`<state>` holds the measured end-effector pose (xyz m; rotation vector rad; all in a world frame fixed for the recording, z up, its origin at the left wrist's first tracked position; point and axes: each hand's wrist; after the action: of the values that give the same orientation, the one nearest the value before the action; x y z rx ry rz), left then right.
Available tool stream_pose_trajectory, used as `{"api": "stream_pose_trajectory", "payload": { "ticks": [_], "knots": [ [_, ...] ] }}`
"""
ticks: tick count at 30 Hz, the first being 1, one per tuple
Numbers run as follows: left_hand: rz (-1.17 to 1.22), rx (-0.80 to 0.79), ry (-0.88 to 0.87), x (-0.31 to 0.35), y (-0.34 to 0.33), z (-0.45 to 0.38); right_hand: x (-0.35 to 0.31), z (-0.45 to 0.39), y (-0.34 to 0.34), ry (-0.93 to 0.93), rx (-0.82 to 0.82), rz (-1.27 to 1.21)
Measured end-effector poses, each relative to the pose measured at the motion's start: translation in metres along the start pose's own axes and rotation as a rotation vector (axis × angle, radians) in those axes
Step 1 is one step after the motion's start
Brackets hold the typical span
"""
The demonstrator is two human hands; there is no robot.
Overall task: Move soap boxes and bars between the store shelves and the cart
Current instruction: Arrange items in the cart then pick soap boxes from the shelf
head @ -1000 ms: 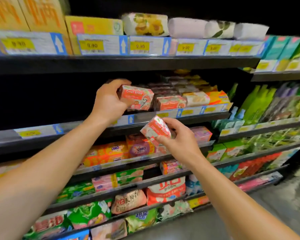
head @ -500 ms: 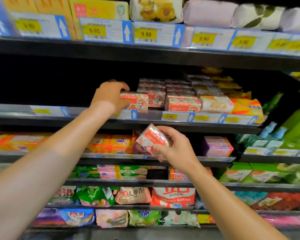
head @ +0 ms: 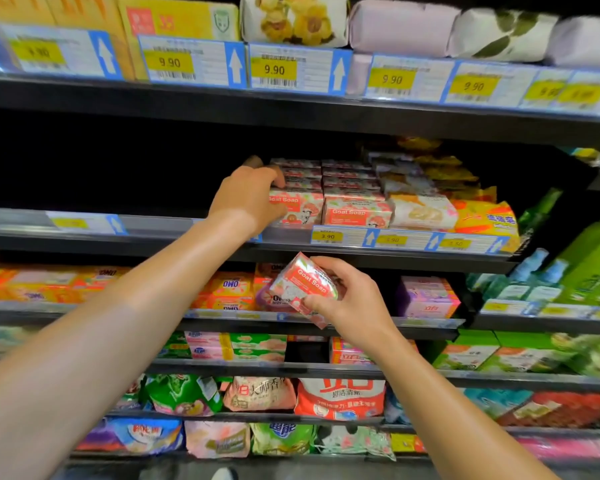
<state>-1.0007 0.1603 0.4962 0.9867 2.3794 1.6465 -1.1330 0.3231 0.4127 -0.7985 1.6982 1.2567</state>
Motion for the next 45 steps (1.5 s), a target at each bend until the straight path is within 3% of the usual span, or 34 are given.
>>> {"api": "stream_pose_trajectory", "payload": {
  "ticks": [6,8,10,15,19,24,28,33,45],
  "knots": [
    [-0.016,0.019,-0.002,-0.004,0.006,0.007,-0.004,0.003,0.003,0.005,-0.004,0.016],
    [0.056,0.152,-0.091,-0.008,0.014,0.021,-0.009,0.002,0.007,0.017,0.0,0.025],
    [0.188,0.184,-0.224,-0.008,0.024,0.041,-0.015,0.0,0.012,0.048,0.002,0.042],
    [0.21,-0.168,-0.412,-0.011,0.029,0.076,-0.04,-0.008,0.022,0.182,-0.035,0.097],
    [0.24,-0.098,-0.378,-0.012,0.024,0.079,-0.052,-0.009,0.021,0.285,-0.038,0.099],
    [0.325,0.073,-0.254,-0.023,0.032,0.067,-0.028,-0.007,0.026,0.371,0.241,0.245],
    [0.382,0.122,-0.139,-0.022,0.038,0.046,0.003,-0.002,0.021,0.354,0.187,0.446],
    [0.428,0.074,-0.061,-0.019,0.028,0.027,0.016,0.001,0.012,0.367,0.185,0.538],
    [0.214,0.077,-0.098,-0.019,0.002,0.027,0.025,0.001,0.009,0.342,0.201,0.553]
  ]
}}
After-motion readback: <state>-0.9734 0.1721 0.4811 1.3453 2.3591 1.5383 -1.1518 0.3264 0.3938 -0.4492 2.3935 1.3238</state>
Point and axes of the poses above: each hand's wrist, its own z-axis away from the middle knuckle, its own y-axis out of the back of the hand, x = y × z, and after that the axes turned 3 degrees about -z, right-handed
